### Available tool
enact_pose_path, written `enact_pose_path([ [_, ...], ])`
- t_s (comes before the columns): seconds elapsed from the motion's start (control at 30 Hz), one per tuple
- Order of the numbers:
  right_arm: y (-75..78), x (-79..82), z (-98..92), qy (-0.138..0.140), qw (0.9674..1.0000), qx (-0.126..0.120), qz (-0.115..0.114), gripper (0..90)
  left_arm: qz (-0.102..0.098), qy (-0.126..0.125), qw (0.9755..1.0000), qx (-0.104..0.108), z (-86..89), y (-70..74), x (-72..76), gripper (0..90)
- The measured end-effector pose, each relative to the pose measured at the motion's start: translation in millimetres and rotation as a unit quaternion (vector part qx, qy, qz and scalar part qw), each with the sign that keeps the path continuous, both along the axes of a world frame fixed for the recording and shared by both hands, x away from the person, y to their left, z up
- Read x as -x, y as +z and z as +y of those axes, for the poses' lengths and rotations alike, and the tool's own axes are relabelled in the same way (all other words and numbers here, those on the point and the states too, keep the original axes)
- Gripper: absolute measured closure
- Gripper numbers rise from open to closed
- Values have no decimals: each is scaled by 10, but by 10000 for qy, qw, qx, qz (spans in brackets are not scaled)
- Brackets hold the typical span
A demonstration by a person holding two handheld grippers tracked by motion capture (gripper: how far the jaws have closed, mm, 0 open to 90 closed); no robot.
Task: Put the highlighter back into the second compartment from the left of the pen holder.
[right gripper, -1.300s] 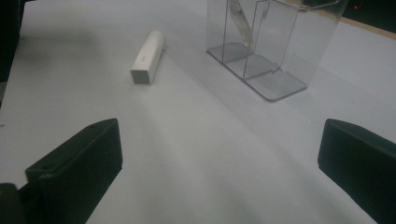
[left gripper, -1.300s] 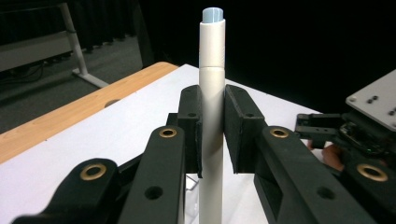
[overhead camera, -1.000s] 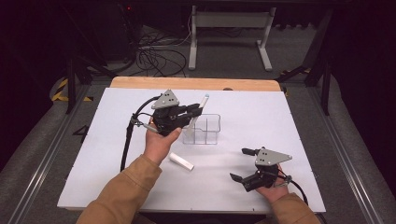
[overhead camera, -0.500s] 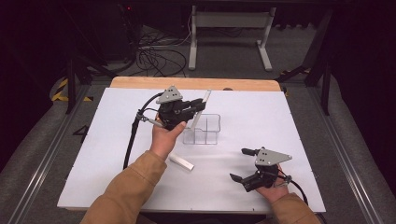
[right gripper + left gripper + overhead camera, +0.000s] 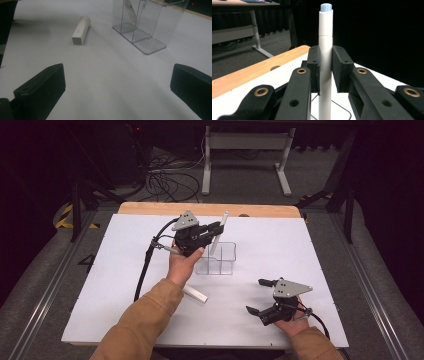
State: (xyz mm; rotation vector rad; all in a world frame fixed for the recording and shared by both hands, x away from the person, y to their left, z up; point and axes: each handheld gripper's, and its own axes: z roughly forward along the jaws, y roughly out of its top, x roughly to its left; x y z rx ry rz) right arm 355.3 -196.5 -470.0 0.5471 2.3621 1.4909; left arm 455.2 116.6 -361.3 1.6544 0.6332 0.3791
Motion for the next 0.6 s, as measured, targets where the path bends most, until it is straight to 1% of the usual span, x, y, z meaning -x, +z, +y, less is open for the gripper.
enact_pose_path([
  [0.17, 0, 0, 0, 1, 10000, -1, 0, 2, 60, 8, 10000, -7, 0, -23, -24, 773],
  [0.33, 0, 0, 0, 7, 10000, -4, 7, 2, 132, -7, 9999, -57, 3, -36, -32, 774],
  [0.5, -1, 0, 2, 6, 10000, -4, 15, 2, 130, 40, 9998, -145, -1, -38, -26, 774],
  [0.6, -1, 1, 2, 7, 10000, -4, 13, 2, 26, 97, 9997, -229, -11, -28, -6, 763],
])
